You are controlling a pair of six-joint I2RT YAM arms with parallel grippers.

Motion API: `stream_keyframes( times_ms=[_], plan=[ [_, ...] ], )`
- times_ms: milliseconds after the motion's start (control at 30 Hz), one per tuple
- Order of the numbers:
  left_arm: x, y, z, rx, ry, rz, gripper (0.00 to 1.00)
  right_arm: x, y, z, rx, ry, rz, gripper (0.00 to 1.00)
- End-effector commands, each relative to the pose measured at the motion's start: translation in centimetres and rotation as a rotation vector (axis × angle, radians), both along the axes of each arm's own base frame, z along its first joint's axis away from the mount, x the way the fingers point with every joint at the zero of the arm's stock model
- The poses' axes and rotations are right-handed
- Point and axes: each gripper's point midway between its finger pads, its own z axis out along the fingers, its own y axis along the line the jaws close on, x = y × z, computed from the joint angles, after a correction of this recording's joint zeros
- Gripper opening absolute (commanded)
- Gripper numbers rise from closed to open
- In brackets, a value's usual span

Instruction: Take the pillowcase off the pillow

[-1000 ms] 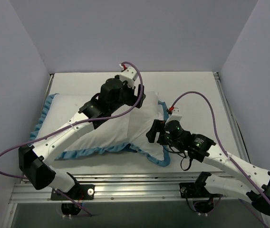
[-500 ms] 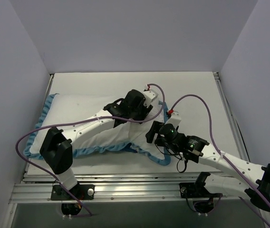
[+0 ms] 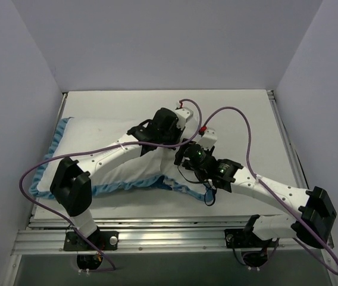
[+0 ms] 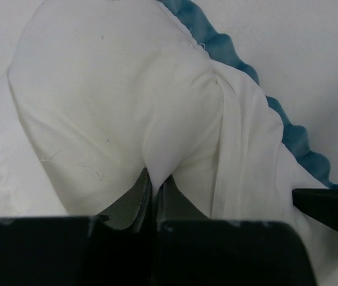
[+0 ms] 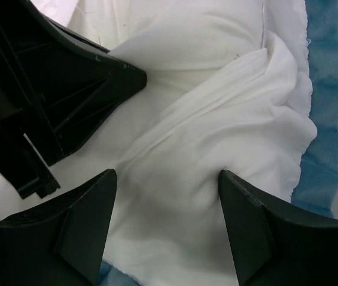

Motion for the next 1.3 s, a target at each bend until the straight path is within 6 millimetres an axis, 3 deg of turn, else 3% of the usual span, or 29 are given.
stream_keyframes(
  times_ms=[0,33,133,167,200,267,333,400,433,500,533,667,800,967,1033,1067,1167,1200,1233,1267],
  plan=[
    [0.5,0.2,0.0,-0.029,0.033,0.026,0.02,2.3,0.4,1.1,0.004,-0.063,-0.071,0.64],
    [0.8,0.4,0.0,-0.037,0.038,0.041,0.02,2.4,0.4,0.5,0.0,-0.053,-0.076,0.62],
    [1.6,0.9,0.4,-0.064,0.042,0.079,0.02,2.0,-0.5,-2.3,-0.03,-0.006,-0.091,0.44],
    [1.8,1.1,0.6,-0.073,0.043,0.093,0.02,1.7,-0.8,-3.1,-0.04,0.008,-0.098,0.32],
    [2.2,1.2,0.9,-0.086,0.04,0.105,0.02,1.1,-1.8,-4.6,-0.071,0.036,-0.104,0.24],
    [3.1,2.0,1.5,-0.103,0.041,0.144,0.02,0.3,-3.0,-5.6,-0.083,0.059,-0.127,0.07],
    [4.2,2.8,2.6,-0.116,0.016,0.207,0.02,-1.1,-5.0,-7.7,-0.129,0.107,-0.146,0.0],
    [5.4,4.0,3.3,-0.134,0.006,0.266,0.02,-2.0,-6.5,-8.3,-0.115,0.127,-0.175,0.0],
    [5.9,4.4,4.2,-0.168,0.005,0.296,0.02,-2.9,-7.8,-9.8,-0.134,0.153,-0.187,0.0],
    [7.0,5.4,5.3,-0.219,-0.006,0.338,0.02,-3.8,-9.0,-10.2,-0.099,0.172,-0.211,0.0],
    [7.0,5.4,6.1,-0.257,0.002,0.344,0.02,-4.3,-10.5,-11.5,-0.106,0.2,-0.24,0.0],
    [7.6,6.5,8.6,-0.324,0.002,0.365,0.02,-5.3,-12.7,-12.2,-0.042,0.228,-0.285,0.0],
    [8.1,8.3,11.2,-0.385,0.02,0.385,0.02,-5.7,-13.2,-12.5,-0.01,0.238,-0.303,0.0],
    [6.8,8.2,14.6,-0.486,0.039,0.331,0.02,-5.7,-12.1,-13.3,0.025,0.263,-0.252,0.0],
    [5.5,6.9,15.6,-0.542,0.083,0.252,0.02,-5.0,-10.3,-12.5,0.082,0.229,-0.183,0.0],
    [5.2,6.3,16.3,-0.573,0.089,0.221,0.02,-4.3,-8.2,-11.4,0.133,0.19,-0.08,0.0],
    [3.2,3.6,17.7,-0.672,0.133,0.101,0.02,-4.1,-5.2,-8.9,0.191,0.132,0.089,0.02],
    [2.7,2.9,17.8,-0.682,0.144,0.077,0.02,-4.0,-4.8,-8.1,0.196,0.117,0.109,0.09],
    [2.2,2.0,17.6,-0.679,0.15,0.051,0.02,-3.6,-4.3,-6.2,0.219,0.074,0.127,0.26],
    [1.2,0.8,17.4,-0.665,0.158,0.022,0.02,-3.8,-4.4,-5.6,0.209,0.07,0.137,0.35]
  ],
)
